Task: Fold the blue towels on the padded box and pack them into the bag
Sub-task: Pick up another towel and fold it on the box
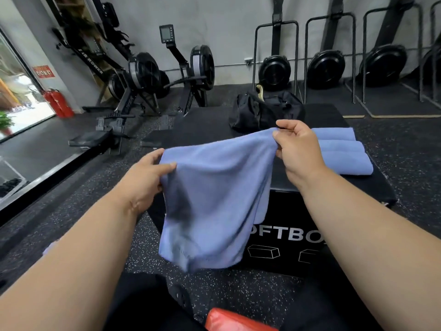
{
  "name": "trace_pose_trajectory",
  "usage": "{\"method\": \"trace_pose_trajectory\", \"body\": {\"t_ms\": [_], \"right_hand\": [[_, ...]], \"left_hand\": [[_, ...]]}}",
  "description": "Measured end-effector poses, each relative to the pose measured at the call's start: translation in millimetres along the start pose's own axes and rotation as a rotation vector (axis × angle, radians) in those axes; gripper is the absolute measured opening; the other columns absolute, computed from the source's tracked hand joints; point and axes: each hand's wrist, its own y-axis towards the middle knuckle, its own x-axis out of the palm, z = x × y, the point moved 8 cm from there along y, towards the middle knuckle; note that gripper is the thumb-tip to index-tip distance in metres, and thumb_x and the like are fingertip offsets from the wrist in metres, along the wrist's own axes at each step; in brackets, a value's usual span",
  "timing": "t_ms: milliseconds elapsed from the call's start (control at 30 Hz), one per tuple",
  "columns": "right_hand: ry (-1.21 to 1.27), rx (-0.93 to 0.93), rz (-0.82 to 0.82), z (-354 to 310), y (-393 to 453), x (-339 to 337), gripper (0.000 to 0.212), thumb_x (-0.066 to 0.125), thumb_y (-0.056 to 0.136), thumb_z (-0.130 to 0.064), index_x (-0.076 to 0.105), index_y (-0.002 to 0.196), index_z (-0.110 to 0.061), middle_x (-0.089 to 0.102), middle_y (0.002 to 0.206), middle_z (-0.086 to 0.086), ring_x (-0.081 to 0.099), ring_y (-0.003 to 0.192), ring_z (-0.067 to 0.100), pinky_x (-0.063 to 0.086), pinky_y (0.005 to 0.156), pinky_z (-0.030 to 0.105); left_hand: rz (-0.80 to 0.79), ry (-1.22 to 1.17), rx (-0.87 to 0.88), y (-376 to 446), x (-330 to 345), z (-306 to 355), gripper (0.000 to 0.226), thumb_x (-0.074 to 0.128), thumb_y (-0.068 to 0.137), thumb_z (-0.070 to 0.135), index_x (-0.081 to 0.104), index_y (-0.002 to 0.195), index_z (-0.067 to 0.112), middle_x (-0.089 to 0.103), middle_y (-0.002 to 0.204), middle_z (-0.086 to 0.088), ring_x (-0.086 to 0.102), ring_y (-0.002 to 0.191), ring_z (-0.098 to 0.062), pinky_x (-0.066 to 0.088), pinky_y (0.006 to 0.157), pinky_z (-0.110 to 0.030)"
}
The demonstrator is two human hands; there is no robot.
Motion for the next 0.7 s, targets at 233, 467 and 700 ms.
{"method": "trace_pose_trajectory", "body": {"t_ms": [233,467,700], "right_hand": [[-0.193,0.420,-0.413,78.7,-66.4,34.3,0.047,0.074,0.093,-0.016,0.056,0.133,-0.032,0.073,0.112,0.006,0.072,0.082,0.013,0.054,0.065,0.028],[0.041,0.338,-0.279,52.2,-55.8,9.9,0.048,0.068,0.097,-0.010,0.060,0.140,-0.030,0.077,0.103,-0.003,0.073,0.103,0.019,0.056,0.095,0.037],[-0.076,0.115,-0.242,26.4,-62.1,2.6,0.025,0.068,0.098,-0.005,0.075,0.115,-0.022,0.079,0.102,0.002,0.071,0.090,0.010,0.055,0.082,0.021]], "left_hand": [[-0.031,-0.175,0.086,-8.1,5.6,17.1,0.046,0.061,0.104,0.010,0.057,0.145,0.031,0.076,0.117,0.000,0.073,0.100,-0.013,0.056,0.083,-0.030],[0.162,0.056,0.232,-19.6,-30.9,15.8,0.034,0.075,0.091,0.023,0.075,0.125,0.027,0.077,0.122,0.000,0.072,0.110,-0.011,0.055,0.093,-0.028],[0.181,0.307,0.238,-25.3,-52.5,-9.0,0.041,0.081,0.089,0.013,0.073,0.129,0.023,0.080,0.111,0.004,0.074,0.102,-0.010,0.055,0.099,-0.030]]}}
